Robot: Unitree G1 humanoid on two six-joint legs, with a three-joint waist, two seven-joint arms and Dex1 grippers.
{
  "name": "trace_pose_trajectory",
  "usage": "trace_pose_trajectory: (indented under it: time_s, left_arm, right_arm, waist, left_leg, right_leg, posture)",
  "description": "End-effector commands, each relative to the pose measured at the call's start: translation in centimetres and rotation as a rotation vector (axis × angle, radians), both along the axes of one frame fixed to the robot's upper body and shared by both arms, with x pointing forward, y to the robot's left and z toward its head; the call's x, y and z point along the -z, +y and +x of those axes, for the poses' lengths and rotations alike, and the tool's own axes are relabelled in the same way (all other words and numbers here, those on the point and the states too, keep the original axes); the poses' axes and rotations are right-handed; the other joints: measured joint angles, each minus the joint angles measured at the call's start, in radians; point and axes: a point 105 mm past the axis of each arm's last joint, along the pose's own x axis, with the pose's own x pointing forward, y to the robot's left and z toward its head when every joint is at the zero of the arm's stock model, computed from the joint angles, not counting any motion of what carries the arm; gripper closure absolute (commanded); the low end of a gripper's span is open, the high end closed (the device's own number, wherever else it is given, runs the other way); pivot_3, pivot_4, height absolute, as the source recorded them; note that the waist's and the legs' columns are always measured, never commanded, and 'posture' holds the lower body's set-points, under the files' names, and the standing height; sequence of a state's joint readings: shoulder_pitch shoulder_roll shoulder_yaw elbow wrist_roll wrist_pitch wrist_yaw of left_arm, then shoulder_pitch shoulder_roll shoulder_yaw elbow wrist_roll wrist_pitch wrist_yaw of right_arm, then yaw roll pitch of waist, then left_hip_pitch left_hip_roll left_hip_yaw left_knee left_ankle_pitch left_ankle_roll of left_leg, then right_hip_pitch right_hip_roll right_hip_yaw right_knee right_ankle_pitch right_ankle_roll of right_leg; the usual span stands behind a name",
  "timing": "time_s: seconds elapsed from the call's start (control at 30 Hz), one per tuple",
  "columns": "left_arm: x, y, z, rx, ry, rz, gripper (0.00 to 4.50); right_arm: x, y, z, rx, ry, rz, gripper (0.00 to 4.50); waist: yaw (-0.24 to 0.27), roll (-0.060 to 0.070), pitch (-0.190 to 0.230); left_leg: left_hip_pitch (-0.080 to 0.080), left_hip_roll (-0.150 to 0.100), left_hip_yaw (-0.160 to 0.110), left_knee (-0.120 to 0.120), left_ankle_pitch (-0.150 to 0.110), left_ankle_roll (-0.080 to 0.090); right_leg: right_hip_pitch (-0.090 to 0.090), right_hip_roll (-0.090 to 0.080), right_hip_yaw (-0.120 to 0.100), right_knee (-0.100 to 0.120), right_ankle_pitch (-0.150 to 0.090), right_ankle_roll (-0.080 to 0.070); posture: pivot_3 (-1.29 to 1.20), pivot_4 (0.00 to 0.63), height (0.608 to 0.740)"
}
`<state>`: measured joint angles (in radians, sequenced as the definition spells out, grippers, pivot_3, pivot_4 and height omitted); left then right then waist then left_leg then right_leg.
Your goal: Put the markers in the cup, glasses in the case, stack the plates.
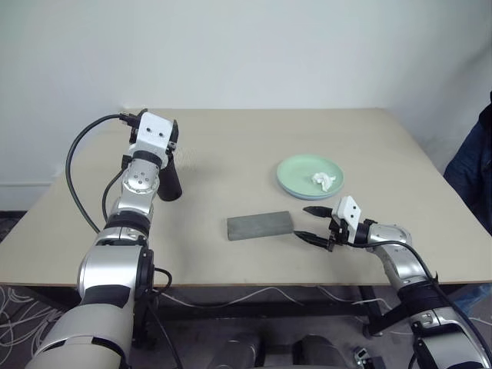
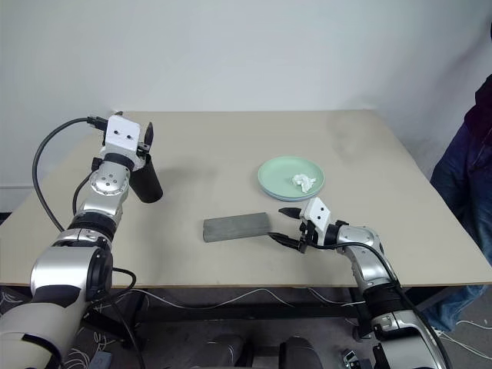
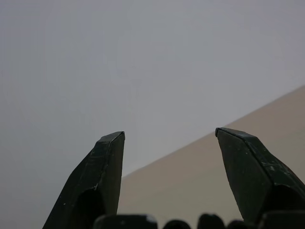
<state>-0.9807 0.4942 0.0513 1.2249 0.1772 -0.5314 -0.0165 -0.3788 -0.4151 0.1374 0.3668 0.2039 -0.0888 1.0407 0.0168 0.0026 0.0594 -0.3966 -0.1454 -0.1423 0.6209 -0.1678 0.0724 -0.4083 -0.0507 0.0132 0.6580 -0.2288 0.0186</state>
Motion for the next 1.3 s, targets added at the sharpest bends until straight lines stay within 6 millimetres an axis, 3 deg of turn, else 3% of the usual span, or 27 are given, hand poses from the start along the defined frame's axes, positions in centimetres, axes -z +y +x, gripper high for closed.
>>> trace_pose_trajectory:
  time_s: [0.03, 0.17, 0.37, 0.47, 0.57, 0.73, 0.8, 0.93, 1.17, 1.3]
  left_arm:
    - [-2.8, -0.7, 0.2, 0.021, -0.085, 0.000, 1.51]
    - [-2.9, -1.0, 0.2, 0.054, -0.083, -0.039, 1.51]
    - [-3.0, -3.7, -0.2, 0.357, -0.032, -0.240, 1.51]
    - [-1.6, -5.2, -1.8, 0.589, 0.070, -0.298, 1.51]
    - [1.4, -5.5, -4.3, 0.722, 0.228, -0.254, 1.51]
    - [6.0, -5.1, -7.7, 0.791, 0.459, -0.157, 1.51]
    - [6.9, -5.0, -8.5, 0.796, 0.494, -0.117, 1.51]
    - [8.5, -5.3, -10.1, 0.816, 0.540, -0.120, 1.51]
    - [9.7, -7.2, -11.3, 0.842, 0.549, -0.149, 1.51]
    - [10.1, -8.0, -11.5, 0.851, 0.552, -0.161, 1.51]
  right_arm:
    - [-1.4, 0.0, 0.3, 0.002, -0.052, 0.020, 0.73]
    - [-1.5, 0.1, 0.3, -0.001, -0.053, 0.021, 0.73]
    - [-1.6, 0.2, 0.4, 0.000, -0.057, 0.022, 0.73]
    - [-1.8, 0.1, 0.4, 0.005, -0.059, 0.028, 0.73]
    - [-2.2, 0.0, 0.4, 0.004, -0.060, 0.041, 0.73]
    - [-3.0, -0.5, 0.6, 0.005, -0.042, 0.080, 0.73]
    - [-3.2, -0.8, 0.7, 0.008, -0.033, 0.090, 0.73]
    - [-3.1, -3.2, 0.7, 0.047, 0.015, 0.087, 0.73]
    - [-1.9, -8.4, 0.2, 0.186, 0.071, 0.051, 0.73]
    - [-1.8, -9.8, 0.0, 0.228, 0.079, 0.041, 0.73]
  waist:
    - [0.000, 0.000, 0.000]
    - [0.000, 0.000, 0.000]
    - [-0.002, 0.000, 0.000]
    - [-0.013, 0.001, 0.000]
    - [-0.034, 0.001, -0.001]
    - [-0.040, 0.002, 0.000]
    - [-0.035, 0.002, 0.000]
    - [-0.016, 0.003, 0.000]
    - [0.001, 0.003, 0.000]
    - [-0.006, 0.003, 0.000]
  left_leg:
    - [0.000, 0.000, 0.000, 0.000, 0.000, 0.000]
    - [0.000, 0.000, 0.000, 0.000, 0.000, 0.000]
    - [-0.001, 0.000, 0.000, 0.001, 0.000, 0.000]
    - [-0.001, 0.000, 0.000, 0.001, 0.000, 0.000]
    - [0.001, 0.000, 0.001, -0.001, 0.000, 0.000]
    - [0.001, 0.001, -0.001, -0.001, 0.000, 0.000]
    - [0.001, 0.001, -0.001, -0.001, 0.000, 0.000]
    - [0.001, 0.001, -0.002, 0.000, 0.000, 0.000]
    - [0.000, 0.001, -0.001, -0.001, 0.000, 0.000]
    - [0.000, 0.001, 0.000, -0.001, 0.000, 0.000]
  right_leg:
    - [0.000, 0.000, 0.000, 0.000, 0.000, 0.000]
    - [0.000, 0.000, 0.000, 0.000, 0.000, 0.000]
    - [0.000, 0.000, -0.001, 0.000, 0.000, 0.000]
    - [0.000, 0.000, 0.000, 0.000, 0.000, 0.000]
    - [0.000, 0.001, 0.002, 0.000, 0.000, 0.000]
    - [-0.001, 0.002, 0.003, 0.001, 0.000, -0.001]
    - [0.000, 0.001, 0.004, 0.002, 0.000, -0.002]
    - [0.002, 0.000, 0.005, 0.001, -0.001, -0.004]
    - [0.000, -0.001, 0.005, 0.000, -0.001, -0.004]
    - [0.000, -0.001, 0.006, 0.000, -0.001, -0.004]
  posture:
    - [0.00, 0.000, 0.738]
    - [0.00, 0.000, 0.738]
    - [0.00, 0.000, 0.738]
    - [0.00, 0.000, 0.738]
    - [0.00, 0.000, 0.738]
    - [0.00, 0.000, 0.738]
    - [0.00, 0.000, 0.738]
    - [0.00, 0.000, 0.738]
    - [0.00, 0.000, 0.738]
    - [0.00, 0.000, 0.738]
